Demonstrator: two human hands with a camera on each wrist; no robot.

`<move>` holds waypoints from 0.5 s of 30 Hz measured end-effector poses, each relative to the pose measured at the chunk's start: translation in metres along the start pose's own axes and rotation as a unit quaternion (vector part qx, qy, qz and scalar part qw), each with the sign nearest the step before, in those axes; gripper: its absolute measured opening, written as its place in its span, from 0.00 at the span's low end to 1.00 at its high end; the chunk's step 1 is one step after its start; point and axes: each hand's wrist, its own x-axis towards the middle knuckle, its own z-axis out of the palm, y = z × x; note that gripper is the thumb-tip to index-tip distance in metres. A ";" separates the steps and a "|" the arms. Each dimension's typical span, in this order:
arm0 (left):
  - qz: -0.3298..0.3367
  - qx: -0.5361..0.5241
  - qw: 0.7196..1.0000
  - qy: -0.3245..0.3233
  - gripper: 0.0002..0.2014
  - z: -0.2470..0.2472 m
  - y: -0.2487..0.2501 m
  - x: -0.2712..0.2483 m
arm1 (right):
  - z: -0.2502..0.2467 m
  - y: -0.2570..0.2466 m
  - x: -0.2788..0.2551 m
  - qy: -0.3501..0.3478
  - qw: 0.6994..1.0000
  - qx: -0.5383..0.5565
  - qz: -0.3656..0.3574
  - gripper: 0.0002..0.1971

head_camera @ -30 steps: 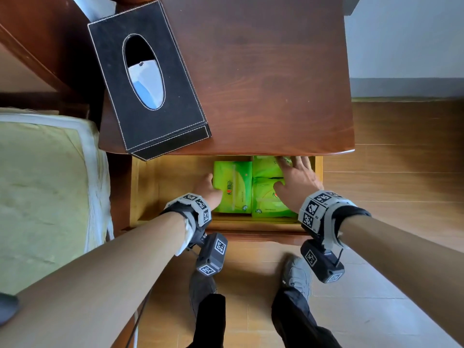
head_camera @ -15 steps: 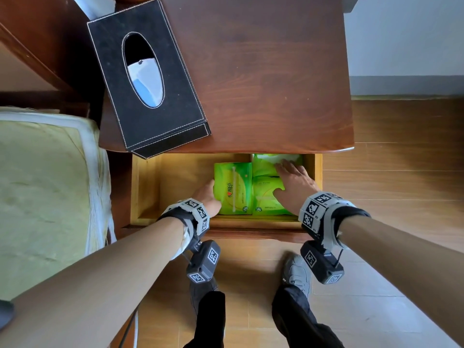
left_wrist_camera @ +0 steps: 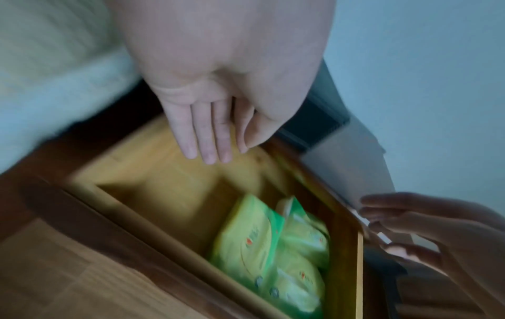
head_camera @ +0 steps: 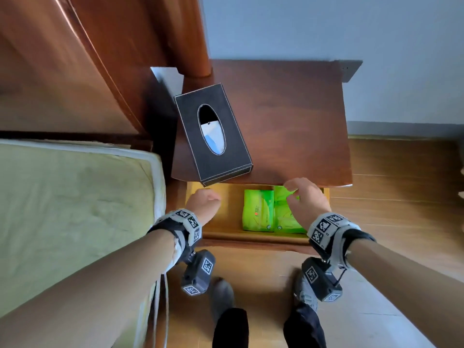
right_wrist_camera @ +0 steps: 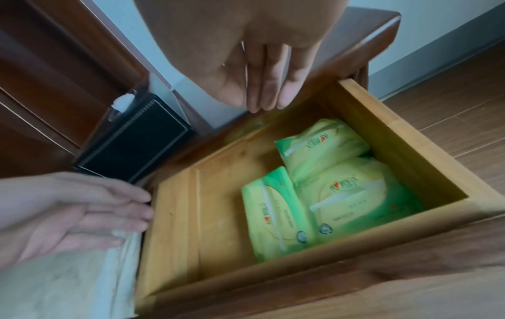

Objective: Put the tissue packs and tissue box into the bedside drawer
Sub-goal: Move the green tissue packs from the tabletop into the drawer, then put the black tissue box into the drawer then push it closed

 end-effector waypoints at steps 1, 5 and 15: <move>-0.009 -0.003 1.000 0.013 0.10 -0.015 -0.004 -0.003 | -0.004 -0.014 -0.001 0.019 1.000 0.017 -0.003 0.17; -0.027 -0.054 0.995 0.082 0.11 -0.067 -0.008 -0.004 | -0.009 -0.069 0.008 0.009 0.997 0.080 0.004 0.23; 0.007 -0.212 0.977 -0.013 0.34 -0.084 0.014 0.017 | 0.025 -0.122 0.037 -0.022 0.991 0.121 0.052 0.13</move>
